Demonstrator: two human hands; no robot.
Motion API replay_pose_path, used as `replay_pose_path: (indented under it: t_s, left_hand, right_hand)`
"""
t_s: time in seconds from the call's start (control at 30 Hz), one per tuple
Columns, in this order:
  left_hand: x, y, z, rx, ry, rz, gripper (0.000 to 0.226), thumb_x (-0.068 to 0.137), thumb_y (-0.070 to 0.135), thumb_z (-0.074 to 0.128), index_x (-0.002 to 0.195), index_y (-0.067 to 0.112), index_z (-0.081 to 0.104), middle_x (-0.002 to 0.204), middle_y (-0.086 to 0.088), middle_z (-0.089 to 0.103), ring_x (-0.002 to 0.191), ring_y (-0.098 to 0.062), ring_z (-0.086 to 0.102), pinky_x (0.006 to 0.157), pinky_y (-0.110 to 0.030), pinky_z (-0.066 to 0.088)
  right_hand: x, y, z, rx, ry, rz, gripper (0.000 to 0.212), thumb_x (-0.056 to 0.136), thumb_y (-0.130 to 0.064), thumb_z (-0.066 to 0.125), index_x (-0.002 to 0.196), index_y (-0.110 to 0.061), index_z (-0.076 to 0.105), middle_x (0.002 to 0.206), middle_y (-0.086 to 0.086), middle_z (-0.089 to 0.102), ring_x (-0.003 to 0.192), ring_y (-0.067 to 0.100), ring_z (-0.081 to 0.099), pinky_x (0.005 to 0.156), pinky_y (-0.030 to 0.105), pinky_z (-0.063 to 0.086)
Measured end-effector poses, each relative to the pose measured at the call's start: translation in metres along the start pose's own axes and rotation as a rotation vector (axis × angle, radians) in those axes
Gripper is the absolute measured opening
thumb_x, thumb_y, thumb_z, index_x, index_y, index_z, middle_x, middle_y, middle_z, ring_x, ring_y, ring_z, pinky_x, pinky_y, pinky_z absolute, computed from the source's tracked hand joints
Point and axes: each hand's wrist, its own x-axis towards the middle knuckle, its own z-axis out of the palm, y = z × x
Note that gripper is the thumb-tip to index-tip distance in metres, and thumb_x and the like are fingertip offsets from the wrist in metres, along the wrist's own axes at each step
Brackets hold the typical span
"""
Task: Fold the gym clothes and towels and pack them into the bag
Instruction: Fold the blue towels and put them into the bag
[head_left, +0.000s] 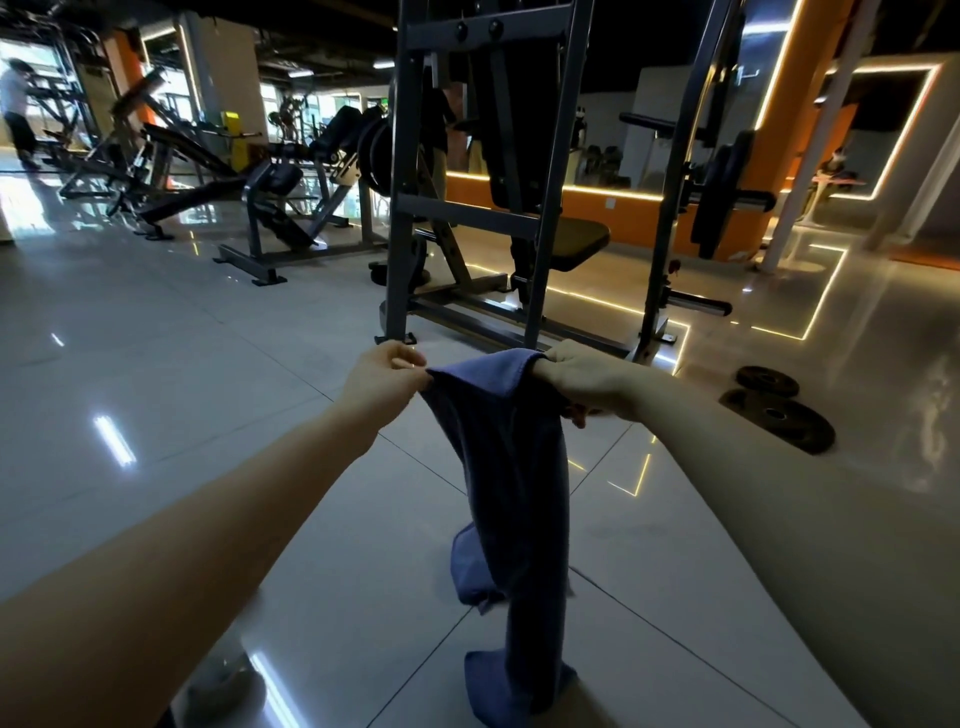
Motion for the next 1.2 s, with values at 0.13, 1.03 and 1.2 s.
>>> replay_pose_path:
  t_s: [0.13, 1.03, 1.2]
  left_hand:
    - [-0.014, 0.016, 0.005, 0.107, -0.245, 0.351, 0.058, 0.081, 0.012, 0.081, 0.131, 0.02, 0.054, 0.126, 0.004, 0.058, 0.117, -0.01, 0.057, 0.098, -0.028, 0.048]
    - [0.007, 0.006, -0.023, -0.249, 0.072, -0.064, 0.016, 0.103, 0.033, 0.056, 0.101, 0.021, 0.066, 0.106, -0.007, 0.065, 0.1, -0.021, 0.062, 0.08, -0.031, 0.05]
    - [0.017, -0.01, -0.029, -0.412, 0.319, -0.155, 0.03, 0.101, 0.031, 0.06, 0.126, 0.016, 0.067, 0.112, -0.005, 0.067, 0.108, -0.026, 0.062, 0.098, -0.04, 0.053]
  right_hand:
    - [0.011, -0.005, 0.004, -0.033, 0.028, -0.03, 0.036, 0.106, -0.03, 0.048, 0.098, 0.0, 0.065, 0.075, 0.01, 0.058, 0.059, 0.013, 0.054, 0.055, 0.023, 0.045]
    - [0.014, 0.034, 0.029, -0.329, 0.069, -0.118, 0.01, 0.094, -0.017, 0.061, 0.098, -0.019, 0.07, 0.092, -0.001, 0.069, 0.089, 0.011, 0.067, 0.086, 0.038, 0.059]
    - [0.009, 0.05, 0.032, -0.376, -0.008, -0.08, 0.016, 0.095, -0.018, 0.059, 0.099, -0.025, 0.072, 0.093, -0.003, 0.071, 0.091, 0.01, 0.068, 0.084, 0.038, 0.058]
